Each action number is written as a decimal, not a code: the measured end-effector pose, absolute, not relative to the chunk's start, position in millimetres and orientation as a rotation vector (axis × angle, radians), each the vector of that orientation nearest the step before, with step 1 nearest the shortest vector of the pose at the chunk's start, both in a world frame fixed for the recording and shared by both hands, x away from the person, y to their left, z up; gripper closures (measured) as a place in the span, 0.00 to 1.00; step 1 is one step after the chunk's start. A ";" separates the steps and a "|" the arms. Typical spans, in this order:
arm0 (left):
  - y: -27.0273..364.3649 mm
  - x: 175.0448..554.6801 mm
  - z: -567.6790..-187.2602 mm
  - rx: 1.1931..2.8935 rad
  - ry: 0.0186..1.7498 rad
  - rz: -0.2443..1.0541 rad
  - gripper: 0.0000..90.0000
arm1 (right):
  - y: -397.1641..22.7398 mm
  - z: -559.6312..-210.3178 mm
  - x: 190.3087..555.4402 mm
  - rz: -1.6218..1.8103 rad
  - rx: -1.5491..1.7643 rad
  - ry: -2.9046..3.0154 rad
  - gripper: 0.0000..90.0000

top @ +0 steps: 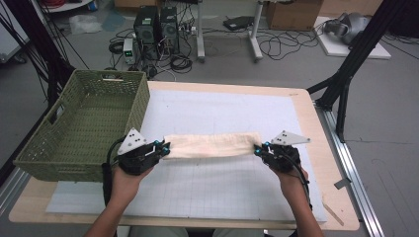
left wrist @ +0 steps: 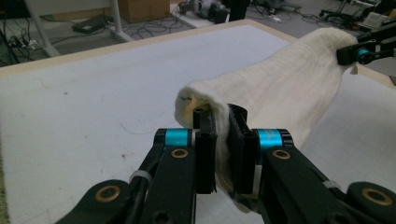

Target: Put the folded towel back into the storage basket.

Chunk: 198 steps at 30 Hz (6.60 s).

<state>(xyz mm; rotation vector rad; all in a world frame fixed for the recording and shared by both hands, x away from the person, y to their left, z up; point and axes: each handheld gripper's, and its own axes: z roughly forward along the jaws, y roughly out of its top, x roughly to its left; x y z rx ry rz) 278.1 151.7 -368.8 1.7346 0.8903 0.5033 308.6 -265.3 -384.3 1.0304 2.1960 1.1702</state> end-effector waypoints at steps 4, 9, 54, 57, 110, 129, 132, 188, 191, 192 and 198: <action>161.5 276.6 -361.3 1.705 0.899 0.528 0.92 | -254.0 -375.9 319.9 1.168 1.001 2.200 0.89; 175.4 274.6 -351.9 1.661 0.913 0.553 0.92 | -236.8 -360.8 332.4 1.152 0.939 2.209 0.89; 318.5 245.7 -313.0 1.399 1.119 0.735 0.92 | -72.6 -293.0 418.2 1.486 0.624 2.205 0.90; 326.0 242.7 -312.5 1.379 1.134 0.743 0.92 | -64.5 -292.7 420.3 1.504 0.605 2.209 0.90; 393.4 208.9 -326.8 1.338 1.227 1.016 0.91 | 103.6 -296.6 485.4 1.465 0.524 2.329 0.90; 394.8 212.8 -324.7 1.242 1.287 1.095 0.37 | 132.8 -320.3 499.6 1.320 0.606 2.345 0.52; 392.3 213.1 -324.0 1.258 1.272 1.095 0.37 | 124.5 -315.1 497.6 1.334 0.599 2.335 0.52; 156.2 294.0 -350.7 1.575 0.774 0.514 0.21 | -268.7 -369.5 324.1 1.285 0.991 1.979 0.12; 144.0 297.5 -359.3 1.593 0.764 0.499 0.21 | -282.3 -376.2 312.2 1.278 1.005 1.974 0.12; 140.2 298.4 -362.3 1.599 0.760 0.493 0.21 | -286.9 -379.0 308.0 1.283 1.016 1.969 0.12; 124.9 303.1 -377.5 1.653 0.739 0.481 0.21 | -309.9 -398.4 289.9 1.280 1.057 1.953 0.12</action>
